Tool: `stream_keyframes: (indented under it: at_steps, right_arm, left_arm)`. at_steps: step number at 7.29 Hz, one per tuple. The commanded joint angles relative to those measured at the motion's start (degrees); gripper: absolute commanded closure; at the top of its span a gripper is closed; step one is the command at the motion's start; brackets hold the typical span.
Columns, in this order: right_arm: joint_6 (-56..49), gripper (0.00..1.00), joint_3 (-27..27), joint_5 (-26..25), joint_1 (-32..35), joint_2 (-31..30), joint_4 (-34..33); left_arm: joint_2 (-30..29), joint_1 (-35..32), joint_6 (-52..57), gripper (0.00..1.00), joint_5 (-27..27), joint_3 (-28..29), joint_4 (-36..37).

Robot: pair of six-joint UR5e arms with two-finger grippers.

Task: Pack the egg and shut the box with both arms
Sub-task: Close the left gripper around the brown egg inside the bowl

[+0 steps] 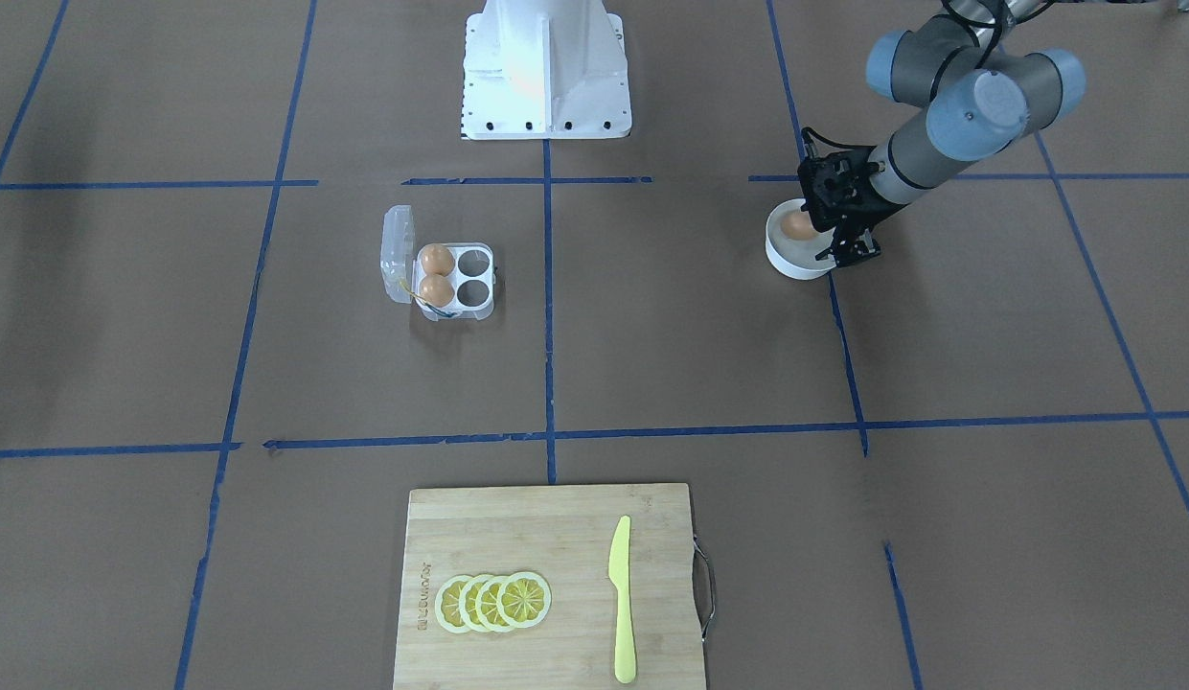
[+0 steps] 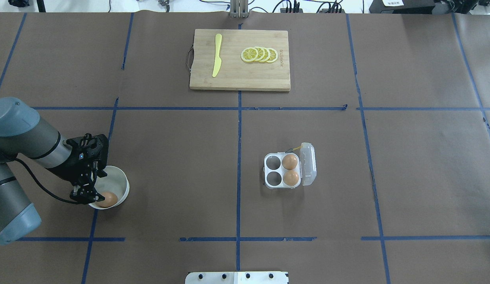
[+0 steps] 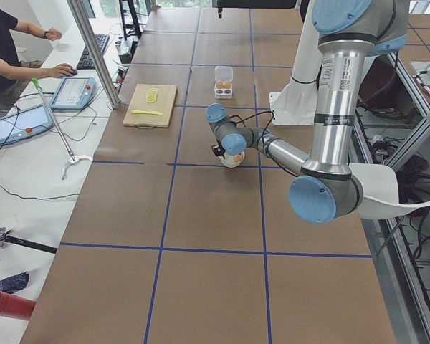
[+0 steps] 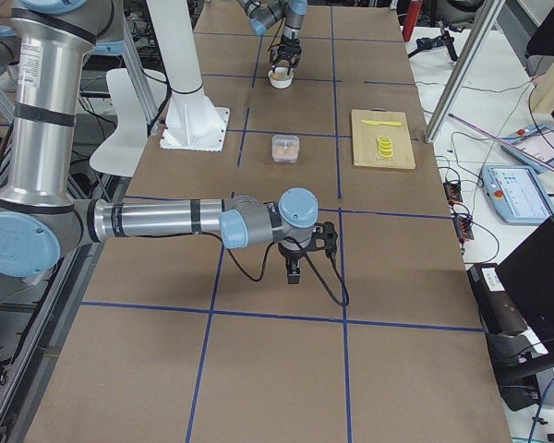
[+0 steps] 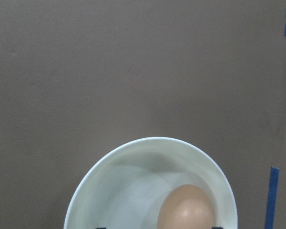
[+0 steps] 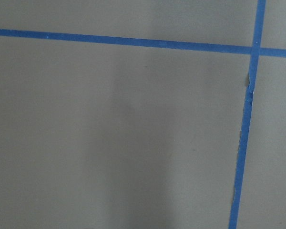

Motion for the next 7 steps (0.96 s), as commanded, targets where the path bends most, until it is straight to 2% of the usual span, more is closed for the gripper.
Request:
stream_keyframes:
  at_steps: [1,4,7]
  right_arm:
    - [-0.1,0.0,-0.1,0.0,0.0,0.1,0.1]
    - [0.0,0.0,-0.3,0.0,0.0,0.1,0.1]
    - [0.0,0.0,-0.2,0.0,0.0,0.1,0.1]
  left_arm:
    - [-0.1,0.4,0.0,0.24,0.1,0.4,0.0]
    - [-0.1,1.6,-0.4,0.24,0.1,0.4,0.0]
    - [-0.2,1.9,-0.4,0.28,0.2,0.8,0.0]
